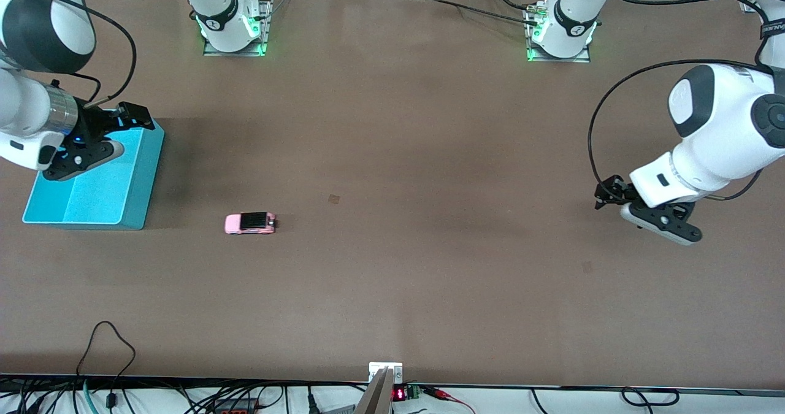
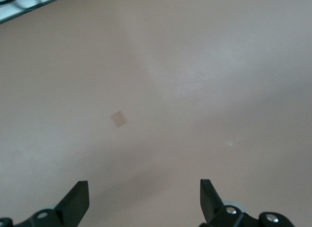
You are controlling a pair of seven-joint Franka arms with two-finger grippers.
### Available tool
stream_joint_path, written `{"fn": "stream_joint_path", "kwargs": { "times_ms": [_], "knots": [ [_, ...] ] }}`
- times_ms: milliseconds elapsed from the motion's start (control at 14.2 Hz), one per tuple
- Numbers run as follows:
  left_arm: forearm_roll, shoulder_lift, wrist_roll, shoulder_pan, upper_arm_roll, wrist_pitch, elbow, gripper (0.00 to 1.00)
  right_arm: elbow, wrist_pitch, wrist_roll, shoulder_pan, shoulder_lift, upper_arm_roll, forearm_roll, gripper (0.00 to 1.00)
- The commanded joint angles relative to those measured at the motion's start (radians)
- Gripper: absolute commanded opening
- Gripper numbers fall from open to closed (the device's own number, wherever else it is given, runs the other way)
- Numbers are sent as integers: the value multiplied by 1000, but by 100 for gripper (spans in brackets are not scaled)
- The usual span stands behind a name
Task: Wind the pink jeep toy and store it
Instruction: 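Lower the right gripper onto the rolled jeep and grasp it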
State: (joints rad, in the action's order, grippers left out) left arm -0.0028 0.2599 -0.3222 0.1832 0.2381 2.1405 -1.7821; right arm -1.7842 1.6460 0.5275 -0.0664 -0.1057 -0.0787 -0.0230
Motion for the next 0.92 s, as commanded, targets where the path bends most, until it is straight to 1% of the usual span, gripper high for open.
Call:
{"fn": "stream_joint_path", "kwargs": {
  "times_ms": [0,141,212,353,424,565,776,847],
  "knots": [
    [-16,-25,61,-50,-83,-56,30,100,-130,139,193,2,49,14,17,100],
    [-16,-39,109,-50,-101,-112,62,100,-179,260,378,46,50,71,60,100],
    [-16,-41,156,-50,-106,-161,88,100,-195,318,473,87,43,123,89,100],
    [-16,-50,277,-50,-118,-249,134,100,-204,397,630,158,6,218,109,100],
    [-16,-57,301,-50,-118,-263,142,100,-207,435,693,174,-20,233,109,100],
    [-17,-82,304,-50,-134,-266,142,100,-205,535,854,189,-92,237,107,100],
    [-57,-110,301,-83,-206,-301,156,100,-193,613,902,218,-170,237,107,100],
    [-63,-110,301,-86,-213,-312,171,100,-178,639,916,218,-192,237,107,100]
  ]
}}
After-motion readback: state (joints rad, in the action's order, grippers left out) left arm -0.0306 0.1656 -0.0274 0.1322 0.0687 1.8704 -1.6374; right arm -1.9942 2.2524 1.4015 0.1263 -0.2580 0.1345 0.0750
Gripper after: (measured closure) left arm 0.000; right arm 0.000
